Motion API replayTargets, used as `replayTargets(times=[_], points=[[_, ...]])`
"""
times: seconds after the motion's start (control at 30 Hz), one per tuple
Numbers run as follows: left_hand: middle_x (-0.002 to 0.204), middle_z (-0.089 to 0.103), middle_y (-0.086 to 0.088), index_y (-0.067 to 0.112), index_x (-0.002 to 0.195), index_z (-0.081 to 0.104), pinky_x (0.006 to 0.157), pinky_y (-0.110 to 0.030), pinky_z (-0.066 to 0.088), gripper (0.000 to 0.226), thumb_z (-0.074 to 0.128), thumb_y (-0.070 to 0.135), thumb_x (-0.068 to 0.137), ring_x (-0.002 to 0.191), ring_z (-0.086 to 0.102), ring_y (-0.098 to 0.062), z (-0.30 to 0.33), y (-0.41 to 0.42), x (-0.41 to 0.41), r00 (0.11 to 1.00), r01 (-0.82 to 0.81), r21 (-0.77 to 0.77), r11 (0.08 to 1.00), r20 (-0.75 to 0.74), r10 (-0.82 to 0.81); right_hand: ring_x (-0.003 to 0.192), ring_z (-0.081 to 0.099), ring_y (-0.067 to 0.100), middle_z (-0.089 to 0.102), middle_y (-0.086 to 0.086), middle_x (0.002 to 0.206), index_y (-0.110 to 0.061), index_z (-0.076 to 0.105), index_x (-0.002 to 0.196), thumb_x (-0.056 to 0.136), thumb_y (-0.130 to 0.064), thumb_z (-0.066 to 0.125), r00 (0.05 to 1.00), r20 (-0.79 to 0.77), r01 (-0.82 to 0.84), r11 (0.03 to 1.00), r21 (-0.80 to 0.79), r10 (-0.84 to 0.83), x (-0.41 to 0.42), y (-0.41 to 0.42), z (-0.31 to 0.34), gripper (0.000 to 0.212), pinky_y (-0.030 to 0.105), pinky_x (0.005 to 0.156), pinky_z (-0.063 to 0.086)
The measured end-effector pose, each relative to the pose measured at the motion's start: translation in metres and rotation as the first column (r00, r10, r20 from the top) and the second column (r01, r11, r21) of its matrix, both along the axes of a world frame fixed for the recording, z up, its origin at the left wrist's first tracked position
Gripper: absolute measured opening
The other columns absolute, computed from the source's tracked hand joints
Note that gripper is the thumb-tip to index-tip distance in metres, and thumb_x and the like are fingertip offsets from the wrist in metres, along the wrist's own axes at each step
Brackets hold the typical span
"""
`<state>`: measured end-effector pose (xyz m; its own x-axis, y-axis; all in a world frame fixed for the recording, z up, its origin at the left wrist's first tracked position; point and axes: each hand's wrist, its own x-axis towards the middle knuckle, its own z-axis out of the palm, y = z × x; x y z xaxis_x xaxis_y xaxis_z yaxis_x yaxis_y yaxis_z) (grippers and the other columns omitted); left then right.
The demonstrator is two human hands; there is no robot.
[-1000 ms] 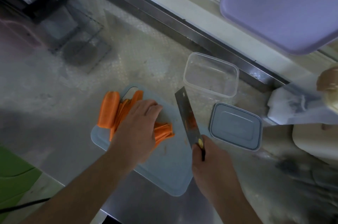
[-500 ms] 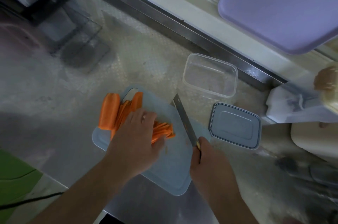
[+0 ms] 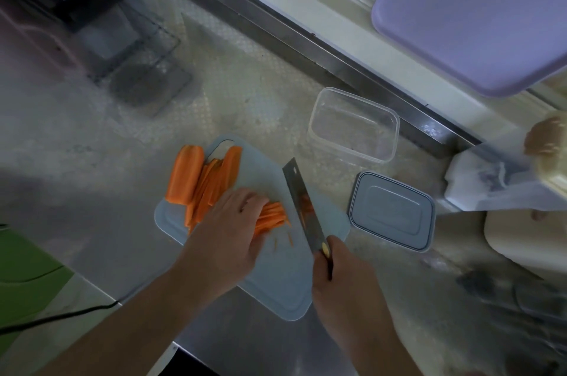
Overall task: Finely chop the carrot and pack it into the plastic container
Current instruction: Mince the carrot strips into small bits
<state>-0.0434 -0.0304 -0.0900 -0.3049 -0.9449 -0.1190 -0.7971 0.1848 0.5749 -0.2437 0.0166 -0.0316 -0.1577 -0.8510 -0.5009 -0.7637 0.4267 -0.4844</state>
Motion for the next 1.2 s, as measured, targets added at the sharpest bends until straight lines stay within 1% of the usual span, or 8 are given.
replayTargets(times=[0.13, 0.23, 0.33, 0.47, 0.77, 0.93, 1.1, 1.2], points=[[0.135, 0.048, 0.009, 0.027, 0.14, 0.051, 0.107, -0.033, 0.041, 0.052, 0.06, 0.054, 0.096, 0.13, 0.043, -0.013, 0.006, 0.008, -0.005, 0.998, -0.06, -0.024, 0.998, -0.029, 0.059, 0.049, 0.047, 0.013, 0.052, 0.003, 0.059, -0.022, 0.042, 0.08, 0.103, -0.029, 0.043, 1.0, 0.024, 0.009, 1.0, -0.004, -0.009, -0.002, 0.002, 0.002, 0.024, 0.027, 0.047, 0.032], [0.127, 0.055, 0.008, 0.023, 0.127, 0.063, 0.1, -0.026, 0.039, 0.032, 0.064, 0.038, 0.099, 0.123, 0.048, -0.012, 0.002, 0.011, -0.013, 0.985, -0.143, -0.136, 0.98, -0.116, 0.127, 0.048, 0.046, 0.013, 0.05, 0.003, 0.058, -0.023, 0.04, 0.078, 0.102, -0.029, 0.043, 1.0, 0.025, -0.001, 1.0, -0.012, 0.001, -0.001, 0.002, 0.004, 0.025, 0.028, 0.047, 0.033], [0.12, 0.061, 0.005, 0.019, 0.114, 0.069, 0.105, -0.018, 0.034, 0.016, 0.062, 0.027, 0.103, 0.117, 0.054, -0.015, -0.013, 0.012, -0.017, 0.98, -0.146, -0.203, 0.968, -0.161, 0.114, 0.05, 0.049, 0.014, 0.053, 0.003, 0.059, -0.024, 0.041, 0.08, 0.102, -0.03, 0.043, 1.0, 0.018, -0.021, 1.0, -0.011, 0.021, 0.001, 0.003, 0.005, 0.023, 0.028, 0.047, 0.034], [0.118, 0.064, 0.009, 0.019, 0.106, 0.073, 0.102, -0.03, 0.045, 0.017, 0.06, 0.029, 0.103, 0.117, 0.059, -0.016, -0.03, 0.013, -0.016, 0.966, -0.172, -0.202, 0.964, -0.224, 0.126, 0.053, 0.054, 0.016, 0.056, 0.003, 0.062, -0.026, 0.043, 0.083, 0.102, -0.031, 0.041, 0.999, 0.009, -0.042, 0.999, -0.007, 0.042, 0.003, 0.002, 0.008, 0.02, 0.029, 0.048, 0.036], [0.11, 0.067, 0.01, 0.018, 0.099, 0.074, 0.098, -0.031, 0.049, 0.003, 0.071, 0.017, 0.099, 0.112, 0.062, -0.014, -0.031, 0.011, -0.018, 0.953, -0.207, -0.229, 0.951, -0.268, 0.142, 0.046, 0.045, 0.009, 0.045, -0.004, 0.055, -0.035, 0.034, 0.072, 0.103, -0.026, 0.04, 0.992, 0.004, -0.127, 0.992, 0.022, 0.127, 0.009, -0.01, 0.013, 0.033, 0.023, 0.044, 0.033], [0.109, 0.068, 0.01, 0.018, 0.096, 0.073, 0.1, -0.027, 0.047, 0.001, 0.073, 0.017, 0.096, 0.111, 0.062, -0.012, -0.03, 0.01, -0.018, 0.956, -0.198, -0.242, 0.95, -0.259, 0.134, 0.05, 0.046, 0.012, 0.049, -0.002, 0.059, -0.034, 0.035, 0.075, 0.103, -0.027, 0.039, 0.988, -0.019, -0.151, 0.988, 0.042, 0.152, 0.012, -0.014, 0.01, 0.029, 0.024, 0.047, 0.033], [0.108, 0.068, 0.008, 0.017, 0.094, 0.073, 0.102, -0.021, 0.044, 0.003, 0.073, 0.014, 0.094, 0.109, 0.062, -0.011, -0.028, 0.009, -0.019, 0.953, -0.206, -0.249, 0.946, -0.272, 0.135, 0.055, 0.055, 0.013, 0.055, 0.001, 0.064, -0.029, 0.043, 0.084, 0.104, -0.027, 0.037, 0.991, -0.028, -0.131, 0.99, 0.058, 0.133, 0.021, -0.01, 0.0, 0.021, 0.029, 0.051, 0.042], [0.107, 0.068, 0.008, 0.016, 0.093, 0.072, 0.102, -0.024, 0.046, 0.006, 0.075, 0.01, 0.092, 0.11, 0.063, -0.013, -0.027, 0.008, -0.019, 0.952, -0.204, -0.251, 0.946, -0.275, 0.132, 0.055, 0.057, 0.016, 0.055, 0.001, 0.062, -0.029, 0.043, 0.086, 0.104, -0.027, 0.037, 0.993, -0.024, -0.114, 0.993, 0.041, 0.115, 0.027, -0.011, -0.006, 0.019, 0.034, 0.051, 0.044]])
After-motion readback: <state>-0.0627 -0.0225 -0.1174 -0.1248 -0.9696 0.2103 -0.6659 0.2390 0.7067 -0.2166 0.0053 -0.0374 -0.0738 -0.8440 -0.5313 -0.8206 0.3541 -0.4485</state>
